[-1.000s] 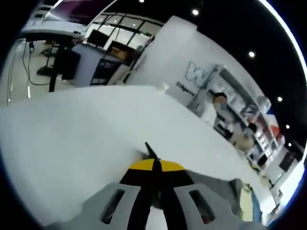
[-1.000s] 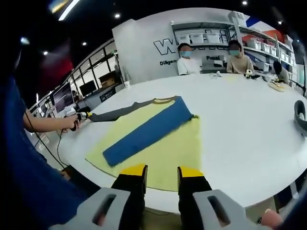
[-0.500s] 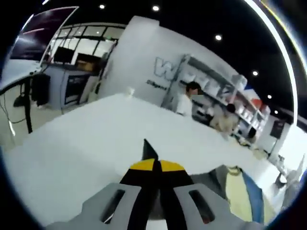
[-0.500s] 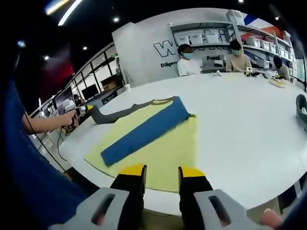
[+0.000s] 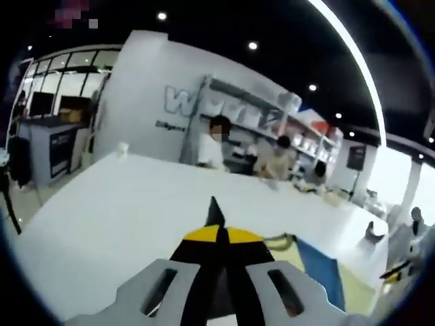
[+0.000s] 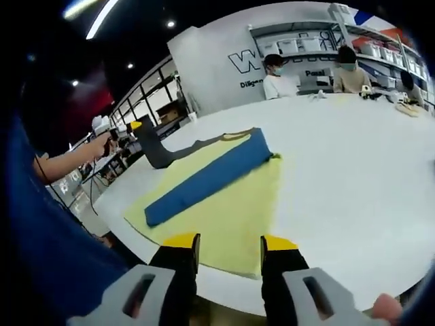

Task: Fold the garment on the visible template until the final outline fits inside the template.

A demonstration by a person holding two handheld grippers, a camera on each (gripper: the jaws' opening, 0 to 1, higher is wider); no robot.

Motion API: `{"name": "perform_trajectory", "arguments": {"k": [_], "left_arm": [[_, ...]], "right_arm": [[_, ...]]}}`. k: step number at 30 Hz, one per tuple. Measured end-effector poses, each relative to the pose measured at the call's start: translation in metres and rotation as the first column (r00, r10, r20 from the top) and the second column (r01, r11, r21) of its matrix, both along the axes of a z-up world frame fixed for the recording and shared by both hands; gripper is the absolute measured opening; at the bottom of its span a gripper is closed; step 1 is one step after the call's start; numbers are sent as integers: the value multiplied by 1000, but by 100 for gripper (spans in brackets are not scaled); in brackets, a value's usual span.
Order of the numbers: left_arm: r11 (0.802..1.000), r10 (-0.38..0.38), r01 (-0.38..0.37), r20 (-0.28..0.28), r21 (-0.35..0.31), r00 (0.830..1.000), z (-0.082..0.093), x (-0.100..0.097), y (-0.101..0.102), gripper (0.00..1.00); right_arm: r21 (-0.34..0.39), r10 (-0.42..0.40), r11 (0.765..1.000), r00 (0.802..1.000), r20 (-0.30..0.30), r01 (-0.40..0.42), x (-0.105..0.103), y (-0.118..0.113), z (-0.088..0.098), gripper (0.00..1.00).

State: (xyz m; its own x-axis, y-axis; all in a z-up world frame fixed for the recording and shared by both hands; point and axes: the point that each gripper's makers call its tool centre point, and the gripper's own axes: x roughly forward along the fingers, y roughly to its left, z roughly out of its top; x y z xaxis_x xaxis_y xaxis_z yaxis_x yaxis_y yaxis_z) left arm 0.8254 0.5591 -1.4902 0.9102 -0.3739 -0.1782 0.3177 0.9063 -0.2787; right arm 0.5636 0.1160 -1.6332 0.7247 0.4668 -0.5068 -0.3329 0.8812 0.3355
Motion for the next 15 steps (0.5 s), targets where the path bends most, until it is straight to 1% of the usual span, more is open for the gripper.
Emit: {"name": "perform_trajectory", "arguments": {"k": [3, 6, 8, 9, 10, 11, 12, 13, 15], "left_arm": [[999, -42, 42, 3, 14, 999, 7, -4, -18, 0], [995, -100, 100, 6, 23, 995, 17, -13, -41, 0], [986, -159, 159, 1, 57, 987, 21, -14, -56, 0], [977, -197, 196, 9, 88, 980, 27, -16, -69, 0], [974, -210, 208, 12, 91, 978, 29, -17, -73, 0], [967, -248, 246, 21, 67, 969, 39, -20, -89, 0], [966, -254, 253, 18, 57, 967, 40, -21, -93, 0], [963, -266, 265, 20, 54, 964, 46, -20, -105, 0], [952, -299, 296, 29, 78, 954, 51, -20, -120, 0]], "right_arm": [[-4, 24, 1000, 1000, -14, -24, -5, -1, -9, 32], [9, 28, 1000, 999, -21, -28, -10, -2, -13, 34], [24, 23, 999, 1000, -18, -23, -12, -3, -14, 34], [32, 20, 999, 1000, -16, -20, -13, -2, -12, 34], [35, 20, 999, 1000, -15, -20, -14, -2, -12, 34], [42, 19, 999, 1000, -14, -18, -14, -3, -13, 34], [44, 18, 999, 1000, -13, -17, -15, -3, -13, 34], [51, 12, 999, 1000, -9, -11, -16, -3, -14, 34], [59, 3, 998, 1000, -4, -3, -18, -6, -15, 34]]}}
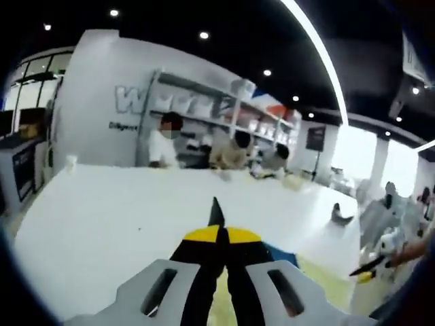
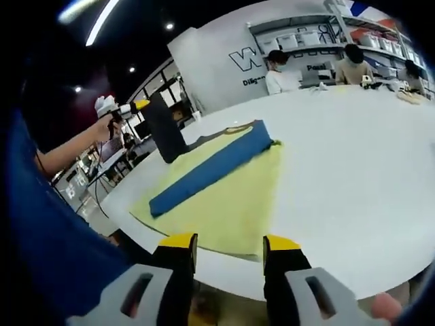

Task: Fold the garment on the visible template until the final outline fits inside the template.

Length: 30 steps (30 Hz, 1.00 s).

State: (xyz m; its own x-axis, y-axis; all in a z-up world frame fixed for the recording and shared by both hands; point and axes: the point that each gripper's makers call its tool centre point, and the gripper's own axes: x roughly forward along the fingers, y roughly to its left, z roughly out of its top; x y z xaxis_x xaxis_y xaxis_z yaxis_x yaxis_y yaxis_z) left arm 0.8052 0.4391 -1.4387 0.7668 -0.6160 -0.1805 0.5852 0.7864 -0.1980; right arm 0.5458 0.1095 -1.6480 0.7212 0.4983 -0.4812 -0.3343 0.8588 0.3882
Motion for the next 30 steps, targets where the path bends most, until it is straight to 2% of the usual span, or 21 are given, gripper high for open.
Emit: {"name": "perform_trajectory", "arguments": {"k": [3, 8, 9, 10, 12, 16, 25, 30], "left_arm": [[999, -31, 31, -5, -18, 999, 7, -2, -23, 0], [996, -86, 87, -3, 9, 996, 8, -5, -54, 0], [995, -96, 96, -1, 11, 995, 8, -8, -61, 0], [991, -127, 127, 2, 29, 992, 8, -14, -76, 0], [987, -153, 153, 2, 38, 988, 6, -18, -86, 0], [978, -202, 203, -13, 45, 979, -2, -35, -108, 0], [966, -244, 246, -30, 82, 969, -27, -68, -139, 0], [955, -275, 275, -19, 115, 961, -49, -92, -160, 0]], "right_arm": [[11, -20, 1000, 1000, 8, 20, -3, -7, -2, 34], [19, -43, 999, 999, 15, 43, -9, -8, -2, 34], [22, -45, 999, 999, 15, 45, -9, -9, -3, 34], [24, -50, 998, 999, 15, 50, -12, -10, -3, 34], [28, -56, 998, 998, 14, 55, -12, -13, -5, 34], [34, -68, 997, 998, 13, 68, -13, -16, -6, 34], [48, -85, 995, 996, 12, 84, -13, -18, -7, 34], [53, -82, 995, 997, 6, 82, -14, -18, -9, 34]]}}
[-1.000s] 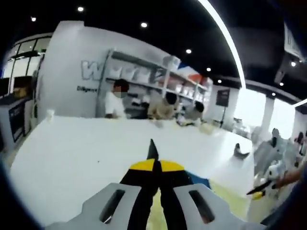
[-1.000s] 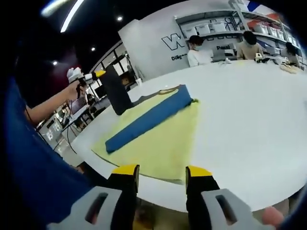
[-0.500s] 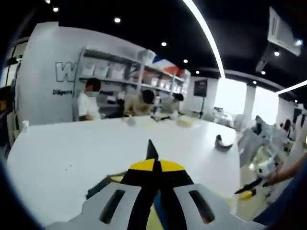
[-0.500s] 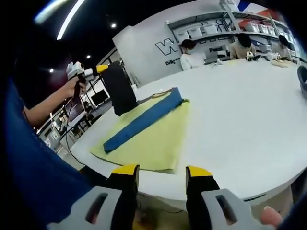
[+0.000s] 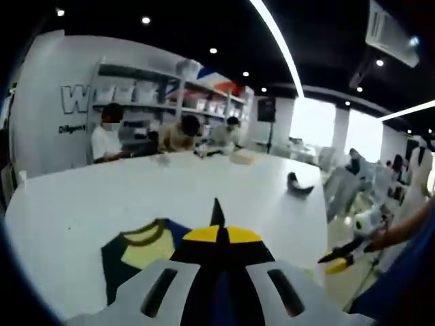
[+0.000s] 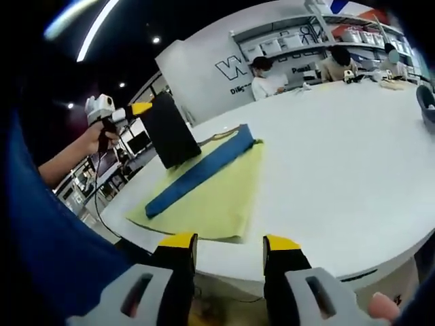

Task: Fold the garment on the visible template until the final outline fits inside the template.

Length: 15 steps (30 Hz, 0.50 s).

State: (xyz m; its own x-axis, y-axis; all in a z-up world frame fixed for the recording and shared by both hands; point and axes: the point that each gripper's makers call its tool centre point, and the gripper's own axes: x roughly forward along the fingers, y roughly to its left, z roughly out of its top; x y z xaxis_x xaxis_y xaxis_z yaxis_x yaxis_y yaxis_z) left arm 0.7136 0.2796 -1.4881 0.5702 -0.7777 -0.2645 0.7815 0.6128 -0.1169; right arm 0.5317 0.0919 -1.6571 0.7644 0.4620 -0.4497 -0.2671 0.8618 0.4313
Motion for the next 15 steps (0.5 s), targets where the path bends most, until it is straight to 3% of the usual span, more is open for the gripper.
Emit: {"name": "perform_trajectory", "arguments": {"k": [15], "left_arm": [[990, -131, 129, 22, 47, 991, -44, -45, -18, 0]], "right_arm": [[10, -13, 1000, 1000, -22, 14, -11, -8, -5, 34]]}}
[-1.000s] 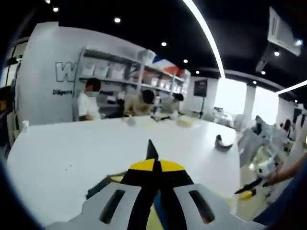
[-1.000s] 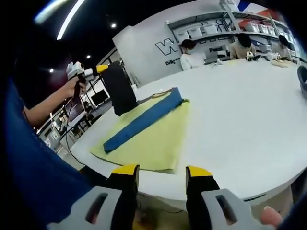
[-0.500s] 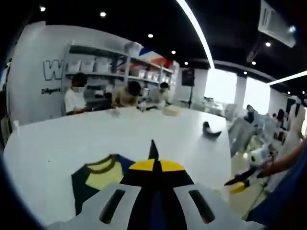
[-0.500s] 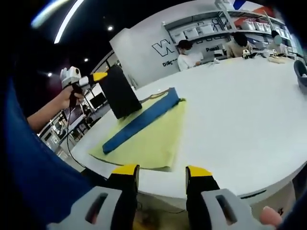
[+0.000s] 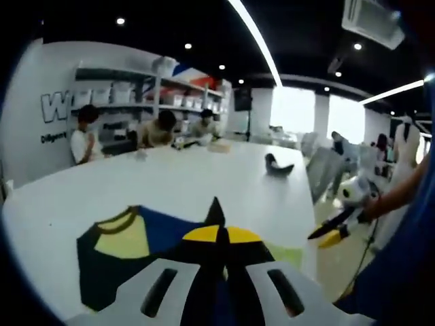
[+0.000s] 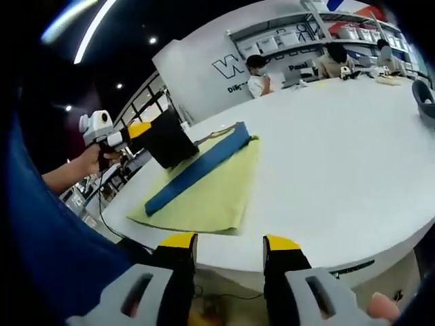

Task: Fold the garment on the visible template until the final outline fits inside the template.

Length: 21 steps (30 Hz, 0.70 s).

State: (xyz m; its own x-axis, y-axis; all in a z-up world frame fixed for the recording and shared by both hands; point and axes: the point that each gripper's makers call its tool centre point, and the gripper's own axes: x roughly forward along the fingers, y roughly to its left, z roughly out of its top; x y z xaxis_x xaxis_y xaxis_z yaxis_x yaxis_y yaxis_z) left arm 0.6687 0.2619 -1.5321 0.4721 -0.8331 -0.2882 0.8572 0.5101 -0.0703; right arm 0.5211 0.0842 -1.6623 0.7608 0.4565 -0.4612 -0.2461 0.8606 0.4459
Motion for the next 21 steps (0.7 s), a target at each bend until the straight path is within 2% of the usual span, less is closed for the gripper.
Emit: {"name": "perform_trajectory", "arguments": {"k": [6, 11, 15, 21], "left_arm": [[1000, 12, -12, -17, -5, 1000, -7, -5, -8, 0], [999, -34, 34, -17, 7, 999, -13, -16, -18, 0], [996, -76, 76, -22, 35, 997, -25, -25, -21, 0], [995, -75, 78, -44, 59, 996, -43, -31, -22, 3]], "right_arm": [[3, -4, 1000, 1000, -6, 4, -2, 1, 0, 34], [5, -3, 1000, 1000, -2, 3, -1, 1, 2, 34], [7, -6, 1000, 1000, -1, 6, -1, 1, 1, 34], [10, -8, 1000, 1000, -4, 8, -1, 0, 0, 35]]}}
